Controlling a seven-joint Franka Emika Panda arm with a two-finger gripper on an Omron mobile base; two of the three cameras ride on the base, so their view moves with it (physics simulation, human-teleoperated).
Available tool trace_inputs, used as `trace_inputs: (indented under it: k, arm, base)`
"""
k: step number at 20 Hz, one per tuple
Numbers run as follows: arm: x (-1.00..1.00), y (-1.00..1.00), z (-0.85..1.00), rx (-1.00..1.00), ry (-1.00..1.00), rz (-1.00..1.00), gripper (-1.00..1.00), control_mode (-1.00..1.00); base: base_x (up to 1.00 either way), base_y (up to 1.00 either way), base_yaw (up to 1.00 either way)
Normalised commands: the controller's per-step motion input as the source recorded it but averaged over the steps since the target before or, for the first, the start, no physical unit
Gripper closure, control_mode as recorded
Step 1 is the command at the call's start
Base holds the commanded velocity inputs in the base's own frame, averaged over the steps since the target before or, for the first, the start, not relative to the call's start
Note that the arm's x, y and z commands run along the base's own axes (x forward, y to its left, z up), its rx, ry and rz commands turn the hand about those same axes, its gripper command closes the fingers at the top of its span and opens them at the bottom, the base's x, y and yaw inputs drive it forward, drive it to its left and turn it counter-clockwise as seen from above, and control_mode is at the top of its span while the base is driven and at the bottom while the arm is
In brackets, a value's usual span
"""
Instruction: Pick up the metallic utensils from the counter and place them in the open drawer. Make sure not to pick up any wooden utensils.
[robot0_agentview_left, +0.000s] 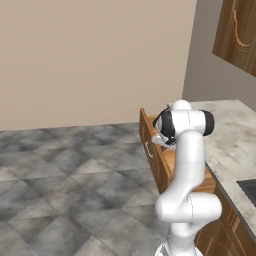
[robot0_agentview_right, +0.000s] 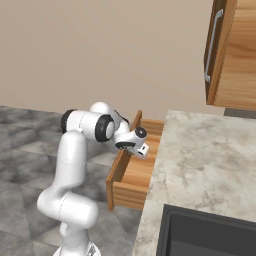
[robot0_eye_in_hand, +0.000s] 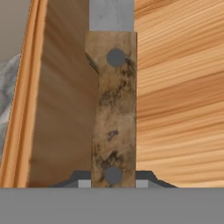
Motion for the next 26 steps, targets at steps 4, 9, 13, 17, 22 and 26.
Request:
trace_inputs:
  k: [4,9,13,17,22,26]
  arm:
    - [0.0,0.44,-0.06,0.0,-0.01,-0.01,1.0,-1.0]
    - [0.0,0.72,-0.04,0.0,0.0,0.0,1.0,-1.0]
    - [0.0,0.79,0.0,0.0,0.0,0.0,1.0,-1.0]
    - [0.0,0.86,0.0,0.0,-0.01,0.0,1.0,-1.0]
    - [0.03,0.86,0.04,0.0,-0.04,0.0,1.0,-1.0]
    - [0.2,0.74,0.1,0.0,-0.04,-0.03,1.0,-1.0]
  base:
    - [0.0,0.0,0.0]
    - [0.0,0.0,0.0]
    - [0.0,0.0,0.0]
    - [0.0,0.0,0.0]
    - [0.0,0.0,0.0]
    - [0.0,0.0,0.0]
